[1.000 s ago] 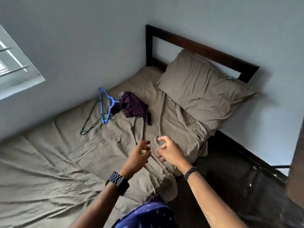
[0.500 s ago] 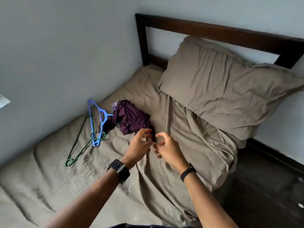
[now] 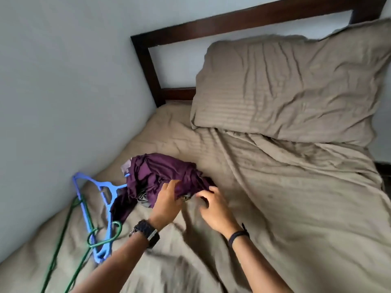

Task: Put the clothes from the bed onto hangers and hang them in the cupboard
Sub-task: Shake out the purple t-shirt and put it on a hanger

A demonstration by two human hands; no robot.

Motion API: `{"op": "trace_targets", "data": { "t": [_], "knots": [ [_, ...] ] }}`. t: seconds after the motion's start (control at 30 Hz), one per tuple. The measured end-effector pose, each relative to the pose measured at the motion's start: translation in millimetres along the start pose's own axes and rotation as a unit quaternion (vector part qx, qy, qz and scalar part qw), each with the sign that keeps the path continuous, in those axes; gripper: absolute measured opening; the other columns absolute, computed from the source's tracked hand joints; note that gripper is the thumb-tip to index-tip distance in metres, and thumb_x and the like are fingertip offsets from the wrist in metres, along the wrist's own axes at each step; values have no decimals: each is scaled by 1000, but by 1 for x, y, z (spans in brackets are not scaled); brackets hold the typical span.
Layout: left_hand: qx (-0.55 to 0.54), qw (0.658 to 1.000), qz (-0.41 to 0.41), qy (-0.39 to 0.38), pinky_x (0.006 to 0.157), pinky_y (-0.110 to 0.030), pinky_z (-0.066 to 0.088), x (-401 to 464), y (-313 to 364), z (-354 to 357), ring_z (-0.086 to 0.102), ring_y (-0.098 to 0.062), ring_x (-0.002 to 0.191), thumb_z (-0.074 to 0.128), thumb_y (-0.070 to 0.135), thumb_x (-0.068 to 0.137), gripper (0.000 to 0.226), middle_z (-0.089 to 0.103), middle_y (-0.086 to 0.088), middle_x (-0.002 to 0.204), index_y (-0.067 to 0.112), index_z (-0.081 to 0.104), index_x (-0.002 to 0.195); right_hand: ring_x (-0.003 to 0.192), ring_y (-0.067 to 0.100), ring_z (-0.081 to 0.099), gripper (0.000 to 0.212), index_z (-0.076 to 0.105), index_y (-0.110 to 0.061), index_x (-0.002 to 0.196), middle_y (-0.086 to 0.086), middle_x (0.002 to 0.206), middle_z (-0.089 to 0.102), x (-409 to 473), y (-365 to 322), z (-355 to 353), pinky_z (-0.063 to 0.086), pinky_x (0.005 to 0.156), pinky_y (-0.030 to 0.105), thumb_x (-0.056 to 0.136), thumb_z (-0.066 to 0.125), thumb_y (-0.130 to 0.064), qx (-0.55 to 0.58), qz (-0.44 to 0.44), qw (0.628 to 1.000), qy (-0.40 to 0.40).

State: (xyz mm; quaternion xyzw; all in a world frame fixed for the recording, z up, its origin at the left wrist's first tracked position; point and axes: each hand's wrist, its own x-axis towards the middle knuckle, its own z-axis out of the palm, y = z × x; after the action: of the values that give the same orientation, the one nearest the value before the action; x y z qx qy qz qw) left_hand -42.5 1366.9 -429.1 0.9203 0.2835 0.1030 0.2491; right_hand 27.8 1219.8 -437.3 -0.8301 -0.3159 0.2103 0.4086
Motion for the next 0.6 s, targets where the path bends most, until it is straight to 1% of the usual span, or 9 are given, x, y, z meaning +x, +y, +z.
{"op": "trace_targets", "data": {
  "t": [0.07,0.13,0.23,0.3,0.33,0.4,0.47,0.5,0.6],
  "knots": [
    [58,997,43,6,99,-40,38,6,-20,3,48,-37,107,56,-3,77,57,49,-17,122,6,47,132,142,22,27,44,55,-16,132,13,155,20,8,-3,16,21,109,20,90,47,-4,-32,33,999,-19],
    [106,992,71,-5,106,-39,32,12,-29,-1,40,-35,117,54,3,79,62,41,-15,135,9,39,139,138,22,33,44,51,-10,135,12,153,27,14,-10,27,24,108,21,91,45,-5,-57,68,996,-21],
    [207,977,54,-16,112,-42,19,22,-34,-5,18,-33,139,57,24,86,75,14,-10,156,23,17,150,110,23,57,26,66,-6,109,9,119,59,16,-16,34,36,91,21,88,51,-4,-38,113,991,56],
    [221,975,30,-6,113,-52,11,27,-37,-6,6,-35,144,61,27,85,71,13,-12,156,28,26,147,87,19,62,20,66,-15,80,1,88,66,14,-18,30,41,71,18,85,53,0,1,128,985,119],
    [207,978,24,6,112,-56,11,30,-38,-6,8,-36,144,61,24,84,61,21,-14,153,27,38,140,77,16,61,23,61,-18,73,-3,77,63,12,-18,26,40,63,15,84,55,0,17,130,982,136],
    [162,986,30,24,108,-52,25,35,-41,-8,29,-37,136,56,16,86,38,44,-15,135,18,51,123,64,9,55,24,54,-20,71,-8,68,57,6,-14,17,37,54,10,84,61,-1,40,132,978,156],
    [70,996,39,26,88,-46,41,32,-46,-14,53,-40,108,51,8,85,23,60,-19,107,8,52,108,57,9,51,28,50,-23,71,-6,65,55,-2,-8,10,39,51,18,85,61,-1,49,149,968,195],
    [16,999,45,23,79,-46,43,27,-45,-18,56,-43,96,50,5,84,18,62,-22,96,5,50,103,55,13,51,30,51,-26,72,-5,64,55,-6,-1,5,41,51,24,86,60,0,53,154,960,229],
    [-83,995,52,2,71,-45,44,-5,-40,-26,58,-42,86,54,6,86,18,65,-19,86,7,47,103,62,27,56,21,61,-20,93,-1,70,57,-22,14,-8,50,63,39,90,55,0,36,165,935,311]
  ]
}}
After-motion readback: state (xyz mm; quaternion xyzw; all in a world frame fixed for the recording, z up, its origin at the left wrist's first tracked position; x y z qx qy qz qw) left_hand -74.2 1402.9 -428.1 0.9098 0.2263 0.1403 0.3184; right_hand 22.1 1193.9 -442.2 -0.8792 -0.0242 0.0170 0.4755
